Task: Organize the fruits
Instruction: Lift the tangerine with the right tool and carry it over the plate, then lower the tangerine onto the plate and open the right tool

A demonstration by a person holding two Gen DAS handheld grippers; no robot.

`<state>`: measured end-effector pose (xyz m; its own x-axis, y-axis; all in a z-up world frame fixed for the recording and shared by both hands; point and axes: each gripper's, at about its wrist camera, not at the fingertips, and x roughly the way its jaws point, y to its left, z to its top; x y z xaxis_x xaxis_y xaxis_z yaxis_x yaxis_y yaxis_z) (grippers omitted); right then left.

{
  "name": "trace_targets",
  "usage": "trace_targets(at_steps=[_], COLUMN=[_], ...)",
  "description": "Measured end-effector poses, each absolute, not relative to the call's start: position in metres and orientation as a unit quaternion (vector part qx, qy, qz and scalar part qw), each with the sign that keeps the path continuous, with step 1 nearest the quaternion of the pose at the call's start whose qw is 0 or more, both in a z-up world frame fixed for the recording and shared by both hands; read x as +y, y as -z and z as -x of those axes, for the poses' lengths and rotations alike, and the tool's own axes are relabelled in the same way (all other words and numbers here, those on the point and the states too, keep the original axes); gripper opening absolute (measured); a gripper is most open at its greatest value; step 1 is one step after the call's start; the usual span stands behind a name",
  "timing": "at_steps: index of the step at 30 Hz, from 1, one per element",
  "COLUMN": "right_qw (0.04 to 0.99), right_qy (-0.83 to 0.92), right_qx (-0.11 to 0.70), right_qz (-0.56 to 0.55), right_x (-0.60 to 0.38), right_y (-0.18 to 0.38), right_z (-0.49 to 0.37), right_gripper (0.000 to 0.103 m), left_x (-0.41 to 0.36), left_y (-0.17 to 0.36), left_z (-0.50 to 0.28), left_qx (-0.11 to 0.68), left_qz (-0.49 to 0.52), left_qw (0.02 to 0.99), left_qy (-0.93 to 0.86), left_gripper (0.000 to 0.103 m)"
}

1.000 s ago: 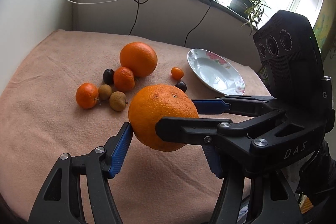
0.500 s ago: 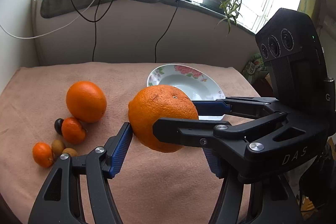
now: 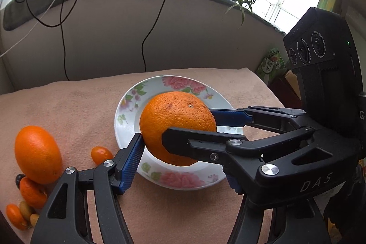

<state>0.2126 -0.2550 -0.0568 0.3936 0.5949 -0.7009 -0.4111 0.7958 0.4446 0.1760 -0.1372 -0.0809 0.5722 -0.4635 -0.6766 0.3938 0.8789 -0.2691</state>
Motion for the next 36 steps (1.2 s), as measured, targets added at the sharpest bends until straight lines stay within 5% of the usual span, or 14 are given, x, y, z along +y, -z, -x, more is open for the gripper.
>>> trace_targets(at_steps=[25,36], right_qw=[0.841,0.871], right_qy=[-0.261,-0.216], right_qx=[0.469,0.44], right_qz=[-0.07,-0.035], right_x=[-0.268,-0.273], right_y=[0.074,0.056], right_z=[-0.233,-0.214], right_gripper=[0.076,0.085], left_x=[-0.165,-0.146], left_y=[0.099,0.094], left_z=[-0.206,-0.198], left_qx=[0.419,0.42], left_qz=[0.009,0.011], left_qw=[0.876,0.881], left_qy=[0.238,0.22], left_gripper=[0.066,0.068])
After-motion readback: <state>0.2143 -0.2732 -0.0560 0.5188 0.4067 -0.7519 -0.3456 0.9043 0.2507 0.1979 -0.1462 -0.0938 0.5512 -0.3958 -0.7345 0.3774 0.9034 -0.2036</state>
